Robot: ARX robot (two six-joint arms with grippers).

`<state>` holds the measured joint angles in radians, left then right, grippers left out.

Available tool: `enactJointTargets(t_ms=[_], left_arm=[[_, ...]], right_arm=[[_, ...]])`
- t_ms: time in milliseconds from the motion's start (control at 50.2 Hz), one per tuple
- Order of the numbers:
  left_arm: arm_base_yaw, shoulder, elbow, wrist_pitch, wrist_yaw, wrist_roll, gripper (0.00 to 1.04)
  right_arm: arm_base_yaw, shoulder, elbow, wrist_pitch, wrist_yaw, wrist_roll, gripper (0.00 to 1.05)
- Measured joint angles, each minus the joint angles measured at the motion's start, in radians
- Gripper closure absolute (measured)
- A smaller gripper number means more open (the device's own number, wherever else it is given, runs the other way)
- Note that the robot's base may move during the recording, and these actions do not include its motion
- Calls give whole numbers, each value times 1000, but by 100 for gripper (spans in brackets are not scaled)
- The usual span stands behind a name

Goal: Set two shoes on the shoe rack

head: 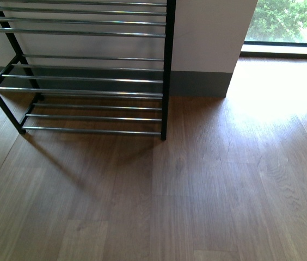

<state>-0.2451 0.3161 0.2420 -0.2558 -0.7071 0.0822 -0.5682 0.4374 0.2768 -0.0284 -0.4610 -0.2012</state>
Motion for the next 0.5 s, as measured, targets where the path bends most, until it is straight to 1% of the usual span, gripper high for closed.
enactJointTargets(t_ms=[498], left_arm=[[-1,0,0,0,3,0,103]], right_arm=[[0,0,0,0,7,0,103]])
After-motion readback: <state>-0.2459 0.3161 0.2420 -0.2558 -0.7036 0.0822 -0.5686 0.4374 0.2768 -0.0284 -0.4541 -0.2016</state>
